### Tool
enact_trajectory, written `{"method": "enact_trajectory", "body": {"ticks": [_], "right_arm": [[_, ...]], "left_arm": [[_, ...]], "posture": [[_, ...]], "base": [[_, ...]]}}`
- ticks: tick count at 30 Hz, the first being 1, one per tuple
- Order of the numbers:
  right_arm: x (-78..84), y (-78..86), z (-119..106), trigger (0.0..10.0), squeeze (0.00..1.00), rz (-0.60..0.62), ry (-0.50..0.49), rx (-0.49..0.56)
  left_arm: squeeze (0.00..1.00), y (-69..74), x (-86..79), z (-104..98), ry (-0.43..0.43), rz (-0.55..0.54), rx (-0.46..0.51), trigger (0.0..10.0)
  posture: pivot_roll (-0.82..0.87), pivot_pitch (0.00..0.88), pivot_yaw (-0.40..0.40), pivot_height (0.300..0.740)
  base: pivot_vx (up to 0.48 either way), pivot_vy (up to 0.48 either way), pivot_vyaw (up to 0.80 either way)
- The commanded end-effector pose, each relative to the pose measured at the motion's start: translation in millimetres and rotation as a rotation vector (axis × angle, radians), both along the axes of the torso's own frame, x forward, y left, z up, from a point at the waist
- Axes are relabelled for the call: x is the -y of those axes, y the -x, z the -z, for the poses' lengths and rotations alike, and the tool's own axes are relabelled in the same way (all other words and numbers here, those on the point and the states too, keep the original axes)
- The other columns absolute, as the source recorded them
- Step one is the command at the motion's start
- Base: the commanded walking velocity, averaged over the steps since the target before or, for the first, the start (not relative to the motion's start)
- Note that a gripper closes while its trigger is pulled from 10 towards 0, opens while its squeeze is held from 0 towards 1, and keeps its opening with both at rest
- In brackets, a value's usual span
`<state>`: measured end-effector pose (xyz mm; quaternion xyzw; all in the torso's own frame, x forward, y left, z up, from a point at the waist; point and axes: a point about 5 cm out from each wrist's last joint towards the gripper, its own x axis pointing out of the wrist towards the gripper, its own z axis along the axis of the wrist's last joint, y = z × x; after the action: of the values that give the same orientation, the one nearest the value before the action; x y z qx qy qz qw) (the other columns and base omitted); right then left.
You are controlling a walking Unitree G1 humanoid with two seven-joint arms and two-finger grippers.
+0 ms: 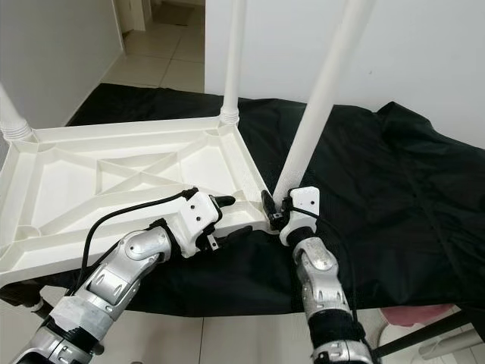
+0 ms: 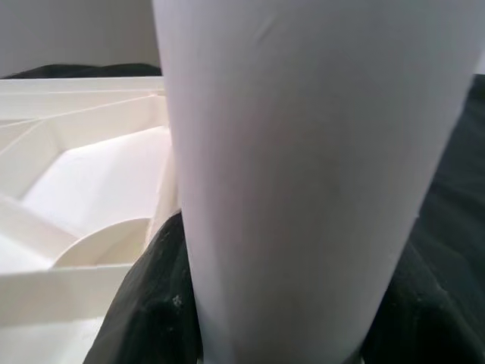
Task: Building children table
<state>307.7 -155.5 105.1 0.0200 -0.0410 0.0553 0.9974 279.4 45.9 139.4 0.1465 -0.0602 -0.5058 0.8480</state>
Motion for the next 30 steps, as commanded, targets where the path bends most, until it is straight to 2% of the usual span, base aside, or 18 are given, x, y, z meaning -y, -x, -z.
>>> {"method": "enact_trajectory", "body": {"ticks": [1,5,9,16,17,18,19,22,25,28,30], "right_arm": [[15.6,13.6,21,10.0,0.0,0.243,-0.007,-0.104],[5.3,17.5,22,10.0,0.0,0.317,-0.061,-0.118],[-7.2,17.9,15,10.0,0.0,0.305,-0.053,-0.108],[-4.7,20.1,10,10.0,0.0,0.283,-0.053,-0.072],[-4.5,20.0,8,10.0,0.49,0.278,-0.054,-0.066],[-4.5,20.0,8,10.0,0.49,0.278,-0.054,-0.066],[-4.5,20.1,5,10.0,1.0,0.252,-0.062,-0.042],[-3.4,20.5,2,10.0,1.0,0.233,-0.071,-0.018],[3.2,23.6,-2,10.0,1.0,0.161,-0.071,0.033],[4.9,24.8,-2,10.0,1.0,0.147,-0.064,0.033],[9.3,27.2,0,10.0,1.0,0.085,-0.068,0.035]], "left_arm": [[0.0,6.0,1.9,5,-0.019,0.045,-0.01,10.0],[0.0,6.3,3.9,5,-0.013,0.032,0.002,10.0],[0.0,5.8,4.6,5,-0.017,0.04,0.0,10.0],[0.0,4.3,5.1,5,-0.019,0.044,-0.003,10.0],[0.0,3.5,5.2,5,-0.02,0.039,-0.008,10.0],[0.0,3.5,5.2,5,-0.02,0.039,-0.008,10.0],[0.0,3.0,5.3,5,-0.018,0.03,-0.011,10.0],[0.0,2.6,5.5,5,-0.018,0.022,-0.015,10.0],[0.0,2.1,5.4,4,-0.005,0.011,-0.028,10.0],[0.0,1.9,5.4,3,0.0,0.009,-0.021,10.0],[0.0,-0.9,4.3,2,0.001,-0.008,-0.031,10.0]], "posture": [[-0.03,0.0,-0.084,0.74],[-0.03,0.0,-0.089,0.74],[-0.04,0.0,-0.084,0.74],[-0.04,0.0,-0.077,0.74],[-0.05,0.0,-0.07,0.74],[-0.05,0.0,-0.07,0.74],[-0.05,0.0,-0.068,0.74],[-0.05,0.0,-0.06,0.74],[-0.05,0.0,-0.051,0.74],[-0.05,0.0,-0.049,0.74],[-0.05,0.0,-0.044,0.74]], "base": [[0.0,0.0,0.0],[0.0,0.0,0.0],[0.0,0.0,0.0],[0.0,0.0,0.0],[0.0,0.0,0.0],[0.0,0.0,0.0],[0.0,0.0,0.0],[0.0,0.0,0.0],[0.0,0.0,0.0],[0.0,0.0,0.0],[0.0,0.0,0.0]]}}
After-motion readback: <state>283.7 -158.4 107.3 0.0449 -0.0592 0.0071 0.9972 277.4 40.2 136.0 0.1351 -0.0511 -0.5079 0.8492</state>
